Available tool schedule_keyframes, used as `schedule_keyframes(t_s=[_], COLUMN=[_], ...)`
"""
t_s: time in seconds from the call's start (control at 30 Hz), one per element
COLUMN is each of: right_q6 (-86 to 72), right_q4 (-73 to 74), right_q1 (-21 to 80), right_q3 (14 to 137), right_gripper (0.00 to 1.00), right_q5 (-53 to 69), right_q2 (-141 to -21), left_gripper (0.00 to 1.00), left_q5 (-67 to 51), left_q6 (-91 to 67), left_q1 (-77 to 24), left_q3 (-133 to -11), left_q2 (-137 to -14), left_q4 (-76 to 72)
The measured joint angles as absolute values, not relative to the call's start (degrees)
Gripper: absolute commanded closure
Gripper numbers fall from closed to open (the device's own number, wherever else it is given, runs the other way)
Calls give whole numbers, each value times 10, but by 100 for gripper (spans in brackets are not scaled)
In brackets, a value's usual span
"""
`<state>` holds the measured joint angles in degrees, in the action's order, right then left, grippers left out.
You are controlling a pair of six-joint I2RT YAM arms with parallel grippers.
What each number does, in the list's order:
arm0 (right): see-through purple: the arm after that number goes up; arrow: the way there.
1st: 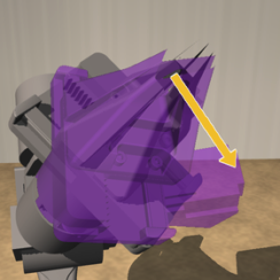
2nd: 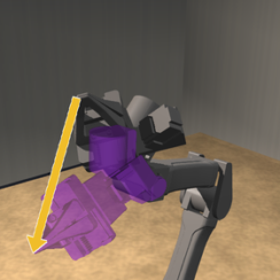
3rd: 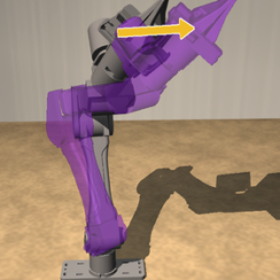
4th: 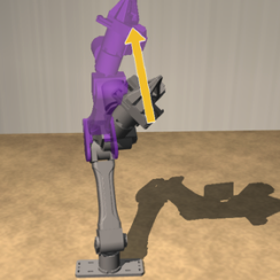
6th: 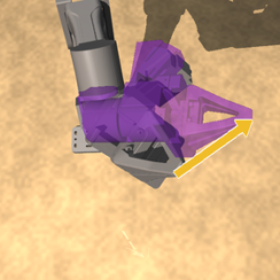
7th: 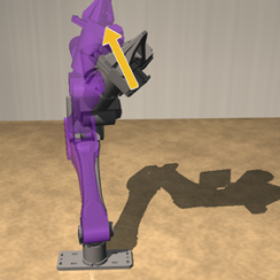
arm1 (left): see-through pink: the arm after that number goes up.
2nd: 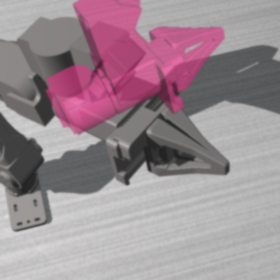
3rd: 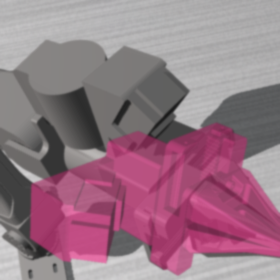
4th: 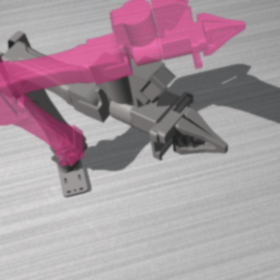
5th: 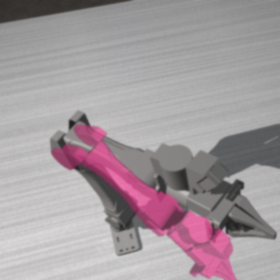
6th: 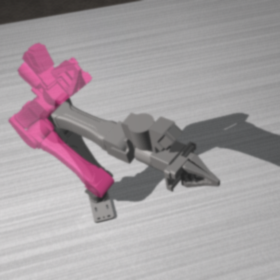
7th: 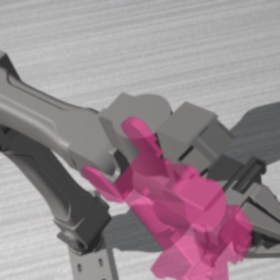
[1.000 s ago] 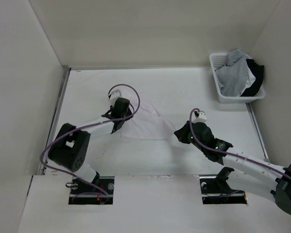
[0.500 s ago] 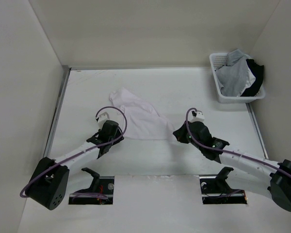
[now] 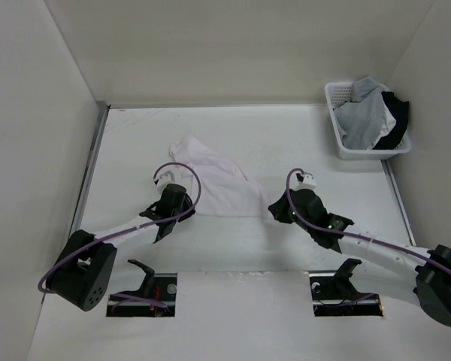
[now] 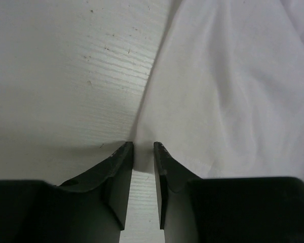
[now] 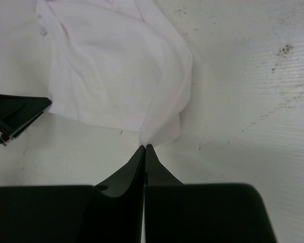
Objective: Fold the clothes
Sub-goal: Flatten the tank top out
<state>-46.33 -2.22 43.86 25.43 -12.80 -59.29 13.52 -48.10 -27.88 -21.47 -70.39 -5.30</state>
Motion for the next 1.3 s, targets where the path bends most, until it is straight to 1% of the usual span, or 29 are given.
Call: schedule_keyframes(t_s=[0.07, 0.17, 0.27, 0.33, 0.43, 0.57, 0.63, 0.73, 0.87, 0.97, 1.03, 1.13, 1.2, 1.3], right_q6=[-463, -463, -458, -449, -427, -382, -357, -315, -257, -197, -153, -111, -103, -121], right_q4=[-22, -22, -20, -7, 50, 134, 155, 169, 178, 170, 148, 130, 128, 129], right_q1=[439, 439, 439, 439, 439, 457, 480, 528, 616, 698, 718, 683, 625, 503], right_q3=[253, 253, 253, 255, 286, 418, 500, 622, 745, 819, 842, 844, 840, 820], right_gripper=[99, 99, 100, 100, 100, 100, 100, 100, 100, 100, 100, 100, 100, 100], right_q5=[-128, -128, -128, -131, -149, -197, -227, -279, -354, -410, -437, -444, -426, -355], right_q2=[-593, -592, -576, -545, -470, -390, -371, -364, -373, -402, -425, -463, -495, -547], left_gripper=[88, 96, 99, 99, 100, 100, 100, 100, 99, 99, 99, 99, 99, 99], left_q5=[132, 128, 123, 123, 130, 157, 174, 195, 213, 222, 230, 245, 255, 258], left_q6=[-481, -481, -480, -475, -457, -423, -406, -387, -368, -356, -349, -342, -339, -340], left_q1=[-278, -277, -277, -279, -282, -291, -298, -308, -313, -311, -310, -306, -296, -265], left_q3=[-215, -215, -216, -232, -310, -475, -554, -640, -721, -748, -754, -747, -724, -684], left_q2=[-706, -703, -662, -604, -515, -434, -407, -382, -376, -378, -381, -399, -420, -478], left_q4=[-54, -45, -7, 41, 104, 138, 138, 135, 135, 135, 131, 117, 97, 79])
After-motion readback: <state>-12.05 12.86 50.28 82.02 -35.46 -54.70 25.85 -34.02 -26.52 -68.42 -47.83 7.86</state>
